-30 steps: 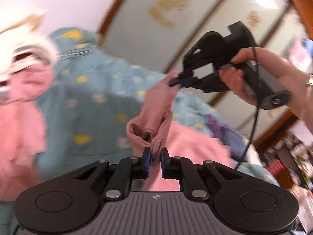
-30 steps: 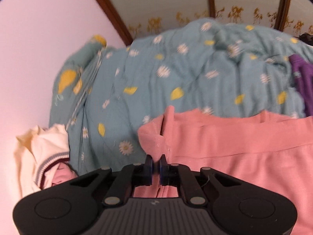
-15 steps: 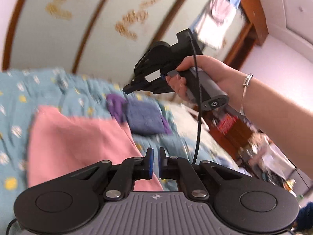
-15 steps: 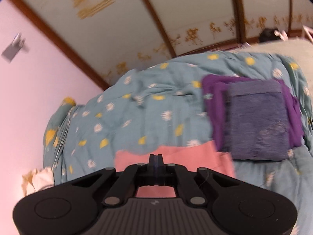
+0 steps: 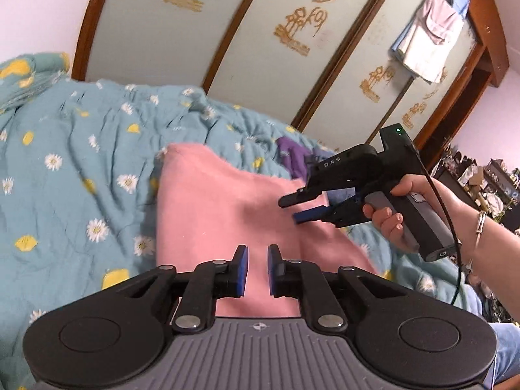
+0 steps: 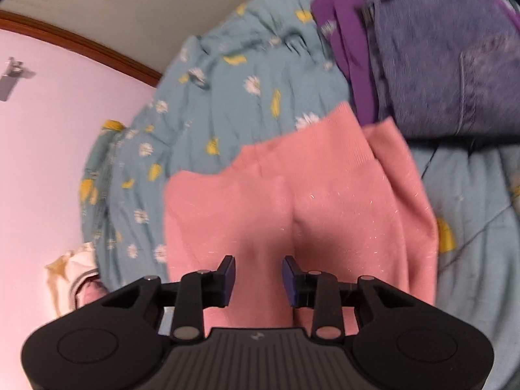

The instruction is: Fold clothes

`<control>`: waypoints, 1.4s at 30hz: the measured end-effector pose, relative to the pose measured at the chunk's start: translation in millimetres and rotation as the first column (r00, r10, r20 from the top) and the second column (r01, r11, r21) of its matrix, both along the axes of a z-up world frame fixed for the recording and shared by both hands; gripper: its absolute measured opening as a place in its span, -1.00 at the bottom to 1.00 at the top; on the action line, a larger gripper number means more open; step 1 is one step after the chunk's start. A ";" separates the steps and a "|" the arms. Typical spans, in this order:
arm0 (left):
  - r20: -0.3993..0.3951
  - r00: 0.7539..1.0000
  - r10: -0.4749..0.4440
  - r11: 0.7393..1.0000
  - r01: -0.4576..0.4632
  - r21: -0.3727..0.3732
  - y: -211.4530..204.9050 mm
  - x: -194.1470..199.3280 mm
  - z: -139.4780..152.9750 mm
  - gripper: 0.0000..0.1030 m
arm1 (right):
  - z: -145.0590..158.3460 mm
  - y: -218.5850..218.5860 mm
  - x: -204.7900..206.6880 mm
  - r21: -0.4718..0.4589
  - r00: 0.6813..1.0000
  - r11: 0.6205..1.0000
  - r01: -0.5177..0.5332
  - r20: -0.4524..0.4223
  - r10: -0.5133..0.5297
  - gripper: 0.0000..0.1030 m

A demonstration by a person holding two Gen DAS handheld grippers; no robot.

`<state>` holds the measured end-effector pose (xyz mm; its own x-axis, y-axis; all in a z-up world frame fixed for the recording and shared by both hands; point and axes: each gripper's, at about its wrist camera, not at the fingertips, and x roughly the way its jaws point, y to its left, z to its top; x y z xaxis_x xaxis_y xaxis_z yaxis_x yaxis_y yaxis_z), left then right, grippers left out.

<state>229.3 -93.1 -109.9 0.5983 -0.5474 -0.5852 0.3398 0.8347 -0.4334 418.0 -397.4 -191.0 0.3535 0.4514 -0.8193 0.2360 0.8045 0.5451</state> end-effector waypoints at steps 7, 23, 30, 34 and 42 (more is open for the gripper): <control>-0.068 0.997 -0.035 0.999 0.032 -0.040 9.1 5.2 -14.7 -0.79 | -13.2 6.6 -0.4 0.019 1.000 0.999 -0.028 -0.012 0.028 -0.28; -0.066 0.997 -0.041 0.999 0.040 -0.016 6.0 1.4 -22.5 -0.60 | 21.1 53.2 -8.6 -0.080 0.988 0.996 -0.048 0.146 0.059 -0.79; -0.094 0.995 -0.024 1.000 0.023 -0.009 9.6 2.5 -27.1 -0.60 | 73.9 117.6 -13.8 -0.174 0.956 0.969 -0.178 0.204 0.212 -0.79; -0.097 0.995 -0.016 1.000 0.015 -0.006 14.3 1.0 -28.0 -0.60 | 80.5 123.9 -8.4 -0.200 0.960 0.965 -0.170 0.186 0.208 -0.79; -0.105 0.994 -0.029 0.999 0.028 -0.017 10.8 5.0 -27.8 -0.60 | 91.7 14.3 -3.5 -0.216 0.993 0.976 0.022 0.119 0.004 -0.79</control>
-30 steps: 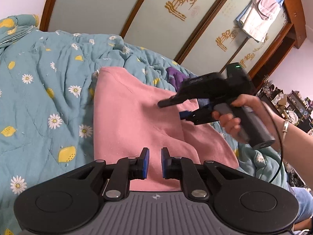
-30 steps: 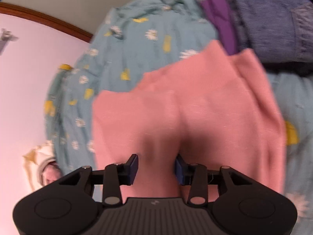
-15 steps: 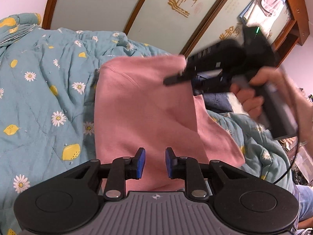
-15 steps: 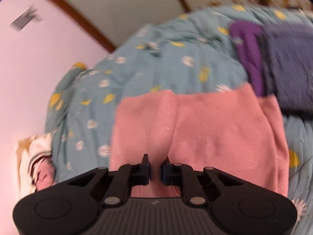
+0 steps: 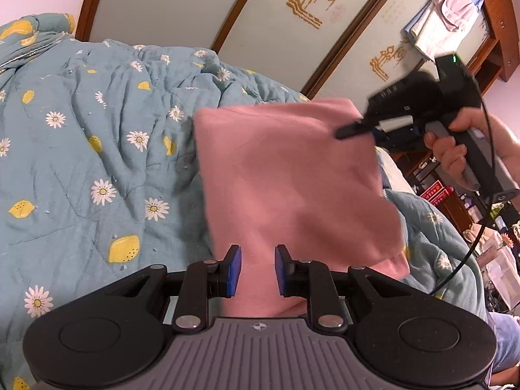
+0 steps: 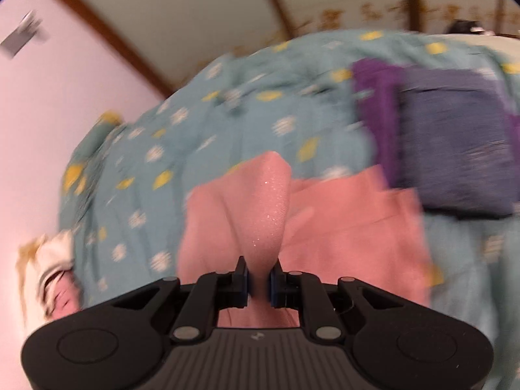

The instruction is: Fold clothes

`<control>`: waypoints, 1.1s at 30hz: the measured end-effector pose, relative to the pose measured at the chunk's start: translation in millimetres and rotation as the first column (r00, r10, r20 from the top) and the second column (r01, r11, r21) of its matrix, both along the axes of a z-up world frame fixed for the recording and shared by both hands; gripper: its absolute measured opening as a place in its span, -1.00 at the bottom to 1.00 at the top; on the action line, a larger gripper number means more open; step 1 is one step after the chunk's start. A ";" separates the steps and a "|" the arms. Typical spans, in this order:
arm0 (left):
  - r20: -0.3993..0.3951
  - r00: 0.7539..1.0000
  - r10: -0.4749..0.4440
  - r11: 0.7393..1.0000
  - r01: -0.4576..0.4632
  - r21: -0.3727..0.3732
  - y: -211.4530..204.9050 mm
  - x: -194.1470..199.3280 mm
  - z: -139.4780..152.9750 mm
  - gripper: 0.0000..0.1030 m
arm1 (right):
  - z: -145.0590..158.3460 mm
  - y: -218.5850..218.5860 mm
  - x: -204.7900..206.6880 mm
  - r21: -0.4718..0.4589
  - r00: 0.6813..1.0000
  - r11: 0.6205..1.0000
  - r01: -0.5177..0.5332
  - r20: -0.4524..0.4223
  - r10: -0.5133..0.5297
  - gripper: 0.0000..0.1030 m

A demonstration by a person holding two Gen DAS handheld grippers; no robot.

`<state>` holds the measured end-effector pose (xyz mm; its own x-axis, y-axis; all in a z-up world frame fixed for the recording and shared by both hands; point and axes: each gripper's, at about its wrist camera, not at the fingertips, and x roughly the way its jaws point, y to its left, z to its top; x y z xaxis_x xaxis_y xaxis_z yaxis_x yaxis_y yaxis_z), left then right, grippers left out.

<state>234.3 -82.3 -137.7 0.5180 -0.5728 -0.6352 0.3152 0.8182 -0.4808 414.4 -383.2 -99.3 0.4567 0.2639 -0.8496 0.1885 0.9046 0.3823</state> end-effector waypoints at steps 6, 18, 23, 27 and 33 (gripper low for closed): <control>-0.008 0.999 -0.031 0.999 0.031 0.041 -6.8 -2.3 -4.3 -0.60 | -53.3 -67.6 10.4 -0.016 0.972 0.988 0.153 -0.176 -0.153 -0.48; -0.055 0.998 0.008 1.000 -0.008 0.014 1.9 3.5 -6.6 -0.60 | -28.2 -52.2 -102.5 0.051 0.989 0.998 -0.043 -0.141 0.050 -0.36; -0.043 0.998 0.044 0.998 -0.042 0.047 11.2 1.3 -5.7 -0.47 | -35.7 -8.4 -105.0 -0.155 0.974 0.962 -0.224 -0.078 0.214 -0.59; -0.060 0.996 0.066 0.998 -0.064 0.029 20.4 6.0 -7.1 -0.46 | -36.5 -2.1 -105.0 -0.107 0.971 0.973 -0.206 -0.147 0.189 -0.94; -0.074 0.994 0.080 0.996 -0.078 0.033 21.8 14.0 -13.1 -0.46 | -28.7 -41.3 -139.2 0.062 0.986 0.997 -0.037 -0.161 0.046 -0.94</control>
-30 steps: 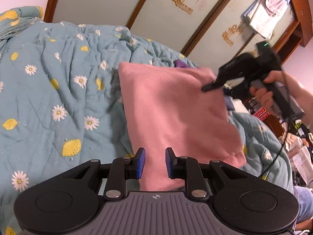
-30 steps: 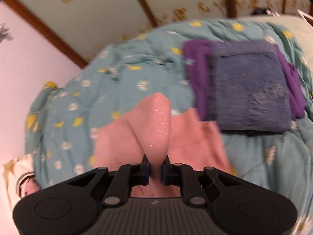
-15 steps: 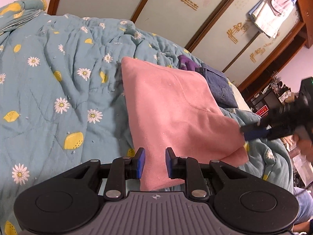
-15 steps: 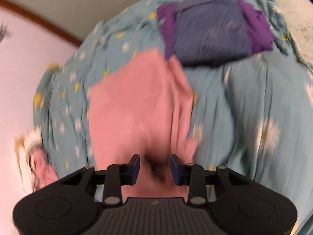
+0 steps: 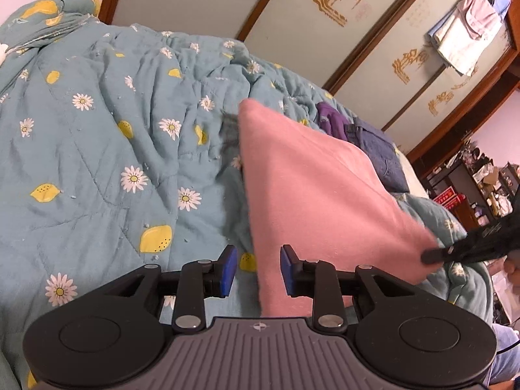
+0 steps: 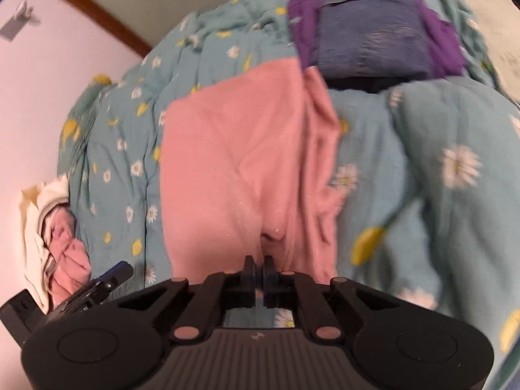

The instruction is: Fold clothes

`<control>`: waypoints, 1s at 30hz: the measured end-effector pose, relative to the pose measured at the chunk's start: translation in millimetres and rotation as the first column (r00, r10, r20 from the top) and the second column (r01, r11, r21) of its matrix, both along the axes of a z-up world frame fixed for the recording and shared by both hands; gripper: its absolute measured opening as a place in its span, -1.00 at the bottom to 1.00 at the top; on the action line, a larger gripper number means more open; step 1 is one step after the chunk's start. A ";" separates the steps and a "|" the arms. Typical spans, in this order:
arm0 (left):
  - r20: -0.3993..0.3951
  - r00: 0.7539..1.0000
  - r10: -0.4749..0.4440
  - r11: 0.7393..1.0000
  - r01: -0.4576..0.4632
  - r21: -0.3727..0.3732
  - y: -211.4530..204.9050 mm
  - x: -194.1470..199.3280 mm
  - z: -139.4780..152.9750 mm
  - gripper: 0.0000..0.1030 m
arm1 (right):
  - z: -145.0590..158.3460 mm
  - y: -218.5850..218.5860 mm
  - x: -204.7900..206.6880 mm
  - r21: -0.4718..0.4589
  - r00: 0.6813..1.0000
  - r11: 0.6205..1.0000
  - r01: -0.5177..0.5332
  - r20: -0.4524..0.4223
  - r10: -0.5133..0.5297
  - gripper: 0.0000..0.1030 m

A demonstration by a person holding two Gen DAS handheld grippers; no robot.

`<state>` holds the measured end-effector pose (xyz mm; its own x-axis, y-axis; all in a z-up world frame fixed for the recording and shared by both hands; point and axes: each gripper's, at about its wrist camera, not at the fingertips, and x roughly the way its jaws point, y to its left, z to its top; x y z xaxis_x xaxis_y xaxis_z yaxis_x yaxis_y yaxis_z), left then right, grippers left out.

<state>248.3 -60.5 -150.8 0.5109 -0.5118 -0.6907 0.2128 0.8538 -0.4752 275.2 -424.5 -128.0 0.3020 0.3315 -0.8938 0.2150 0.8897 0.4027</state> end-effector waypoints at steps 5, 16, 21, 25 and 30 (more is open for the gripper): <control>-0.045 0.998 -0.035 0.999 0.037 0.039 -2.1 4.2 -14.6 -0.28 | -18.8 -19.4 -7.0 0.069 0.997 0.995 0.072 -0.043 -0.069 -0.72; -0.146 0.987 -0.064 0.998 0.066 0.007 -19.2 33.6 -57.3 -0.08 | -18.4 -20.5 8.5 0.018 0.997 0.997 -0.076 -0.025 0.076 -0.10; -0.150 0.986 -0.076 0.997 0.080 0.019 -20.6 33.5 -57.1 -0.08 | -33.4 -20.0 16.1 0.093 0.996 0.994 -0.057 -0.062 0.063 0.00; -0.155 0.985 -0.073 0.997 0.076 0.012 -18.4 33.7 -59.4 -0.08 | -24.2 -20.4 15.6 0.186 0.997 0.981 -0.050 -0.045 0.059 -0.01; -0.156 0.985 -0.078 0.997 0.081 0.017 -17.1 31.4 -57.1 -0.08 | -46.3 -16.1 22.2 0.071 0.987 0.995 -0.075 -0.136 0.084 -0.07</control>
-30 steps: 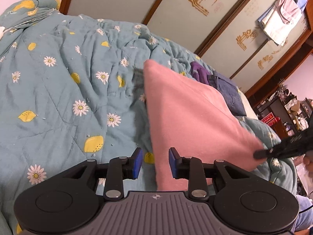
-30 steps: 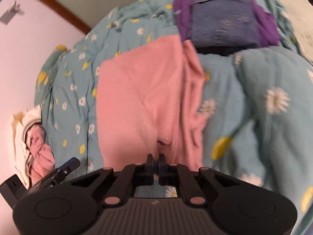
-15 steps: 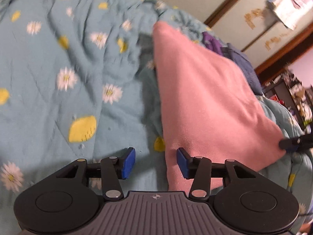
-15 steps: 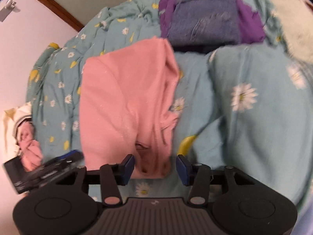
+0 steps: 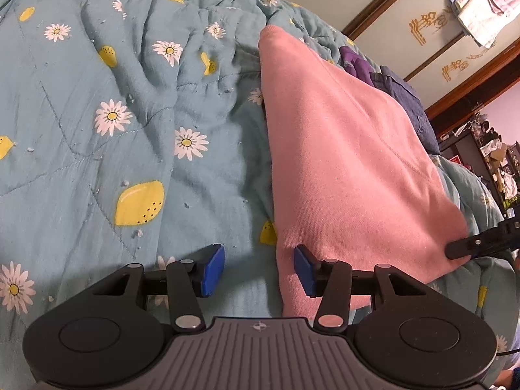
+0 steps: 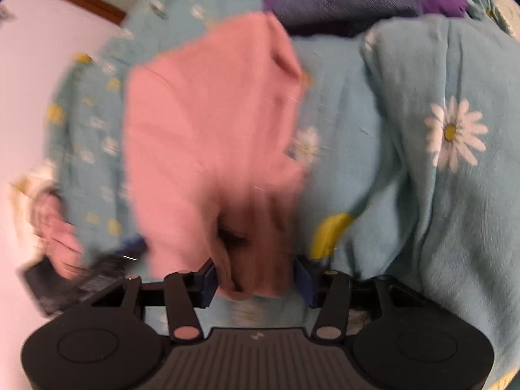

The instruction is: Fold clothes

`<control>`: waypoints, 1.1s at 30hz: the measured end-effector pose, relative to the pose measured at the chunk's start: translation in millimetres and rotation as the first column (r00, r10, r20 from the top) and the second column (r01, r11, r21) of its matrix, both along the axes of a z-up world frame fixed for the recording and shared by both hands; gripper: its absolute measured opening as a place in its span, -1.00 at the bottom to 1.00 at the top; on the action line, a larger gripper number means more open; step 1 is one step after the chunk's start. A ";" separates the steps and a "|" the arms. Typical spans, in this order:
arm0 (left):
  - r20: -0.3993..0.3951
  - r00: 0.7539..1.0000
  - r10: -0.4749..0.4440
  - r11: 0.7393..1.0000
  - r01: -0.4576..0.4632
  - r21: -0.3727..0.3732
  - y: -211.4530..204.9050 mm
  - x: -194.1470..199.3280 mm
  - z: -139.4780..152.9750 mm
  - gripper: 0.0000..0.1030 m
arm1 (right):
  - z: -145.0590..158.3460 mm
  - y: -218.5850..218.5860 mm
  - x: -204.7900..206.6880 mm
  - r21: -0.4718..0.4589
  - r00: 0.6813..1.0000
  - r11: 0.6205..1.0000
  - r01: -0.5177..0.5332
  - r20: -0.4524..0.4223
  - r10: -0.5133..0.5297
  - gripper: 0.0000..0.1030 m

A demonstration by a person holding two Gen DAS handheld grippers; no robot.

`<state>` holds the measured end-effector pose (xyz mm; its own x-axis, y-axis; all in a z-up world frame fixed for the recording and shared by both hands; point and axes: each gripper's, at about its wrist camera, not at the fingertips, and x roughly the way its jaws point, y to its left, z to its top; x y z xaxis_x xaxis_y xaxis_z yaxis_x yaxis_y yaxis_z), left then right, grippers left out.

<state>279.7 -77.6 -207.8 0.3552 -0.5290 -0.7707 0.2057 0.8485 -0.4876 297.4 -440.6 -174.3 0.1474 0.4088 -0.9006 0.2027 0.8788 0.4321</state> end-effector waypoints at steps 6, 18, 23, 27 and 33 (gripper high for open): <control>0.001 1.000 -0.008 1.000 0.008 0.011 -1.0 0.9 0.2 -0.08 | 2.2 1.0 -4.9 0.072 0.994 0.992 0.099 0.042 -0.103 -0.71; -0.234 0.972 0.015 0.969 -0.072 -0.237 26.8 6.9 -11.4 0.03 | 47.2 8.1 -8.7 0.097 0.983 0.983 0.153 0.091 -0.162 -0.73; -0.277 0.961 0.005 0.945 -0.095 -0.314 16.8 4.9 -24.3 0.03 | 72.0 24.7 1.2 0.110 0.980 0.987 0.119 0.150 -0.135 -0.74; -0.351 0.936 -0.013 0.855 -0.172 -0.490 9.3 -2.1 -41.7 0.03 | 74.4 26.0 8.9 0.108 0.981 0.986 0.125 0.136 -0.139 -0.73; -0.449 0.892 0.053 0.802 -0.306 -0.513 2.1 -11.7 -72.9 0.02 | 67.1 11.3 6.3 0.161 0.975 0.972 0.171 0.112 -0.191 -0.73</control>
<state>267.9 -75.4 -280.7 0.2219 -0.8640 -0.4520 -0.2387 0.4013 -0.8843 303.7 -429.3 -107.2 0.3398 0.4934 -0.8007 0.2878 0.7559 0.5880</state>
